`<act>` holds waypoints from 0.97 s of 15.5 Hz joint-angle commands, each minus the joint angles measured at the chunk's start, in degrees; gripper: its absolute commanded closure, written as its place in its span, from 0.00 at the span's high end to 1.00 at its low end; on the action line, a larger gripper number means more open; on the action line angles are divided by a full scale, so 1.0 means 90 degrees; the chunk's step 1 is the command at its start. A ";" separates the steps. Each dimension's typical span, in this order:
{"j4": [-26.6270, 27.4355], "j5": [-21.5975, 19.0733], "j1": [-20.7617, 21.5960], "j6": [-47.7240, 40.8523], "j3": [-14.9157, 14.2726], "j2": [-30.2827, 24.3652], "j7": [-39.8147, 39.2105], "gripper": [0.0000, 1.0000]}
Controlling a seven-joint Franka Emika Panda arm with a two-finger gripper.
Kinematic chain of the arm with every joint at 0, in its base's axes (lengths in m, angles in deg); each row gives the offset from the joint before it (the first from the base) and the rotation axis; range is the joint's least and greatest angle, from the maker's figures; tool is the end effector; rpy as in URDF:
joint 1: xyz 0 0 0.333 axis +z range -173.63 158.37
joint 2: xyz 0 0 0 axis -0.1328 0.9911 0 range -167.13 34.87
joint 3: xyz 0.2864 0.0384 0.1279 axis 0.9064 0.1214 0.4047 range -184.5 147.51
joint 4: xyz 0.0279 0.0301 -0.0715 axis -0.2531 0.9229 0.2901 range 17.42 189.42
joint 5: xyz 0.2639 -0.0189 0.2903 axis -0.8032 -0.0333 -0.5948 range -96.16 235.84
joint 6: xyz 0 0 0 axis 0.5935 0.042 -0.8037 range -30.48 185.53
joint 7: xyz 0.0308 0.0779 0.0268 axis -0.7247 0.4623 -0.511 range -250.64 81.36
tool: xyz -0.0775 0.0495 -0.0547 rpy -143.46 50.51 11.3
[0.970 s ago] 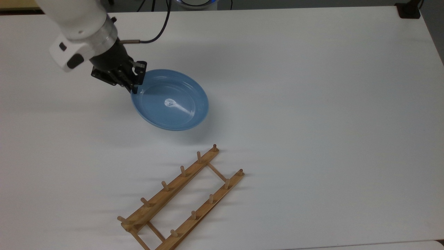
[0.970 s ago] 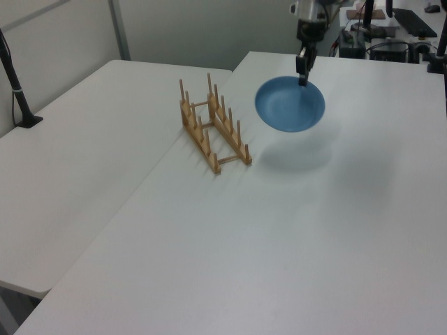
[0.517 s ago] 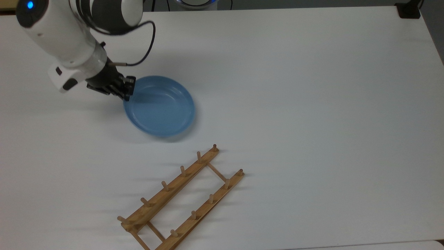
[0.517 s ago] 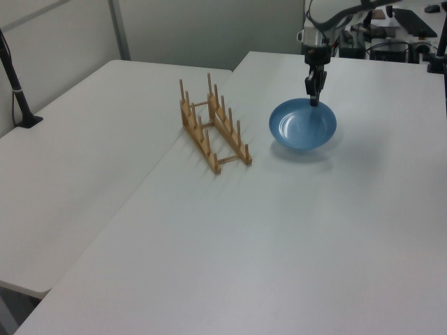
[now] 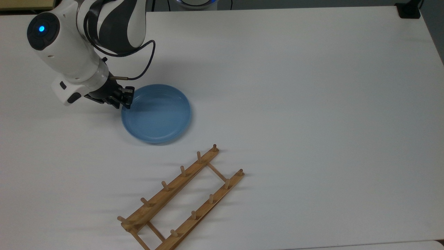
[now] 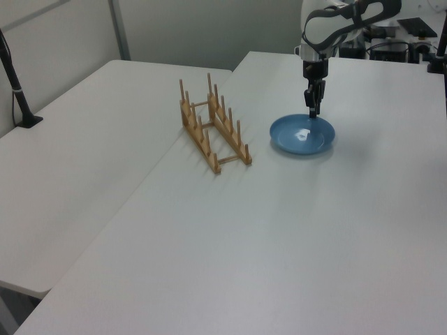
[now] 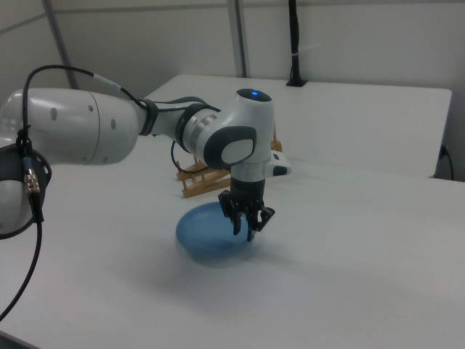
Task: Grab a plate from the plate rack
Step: 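Open the gripper, release the plate and raise the arm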
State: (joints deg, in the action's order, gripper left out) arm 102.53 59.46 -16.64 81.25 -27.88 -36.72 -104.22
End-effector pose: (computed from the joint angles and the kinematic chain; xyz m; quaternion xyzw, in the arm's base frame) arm 0.6506 -0.1875 0.3429 -0.9969 0.0193 0.0467 0.0604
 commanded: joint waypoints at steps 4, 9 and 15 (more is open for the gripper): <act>0.0244 0.0254 0.0258 -0.0008 -0.0158 -0.0766 0.0367 0.95; 0.0430 0.0968 0.1371 -0.0944 -0.0305 -0.1860 0.1257 1.00; 0.0732 0.0968 0.1890 -0.1091 -0.0305 -0.2672 0.1287 1.00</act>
State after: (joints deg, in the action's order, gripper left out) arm 104.54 67.21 -2.50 72.55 -29.26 -56.12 -93.23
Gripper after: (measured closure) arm 0.000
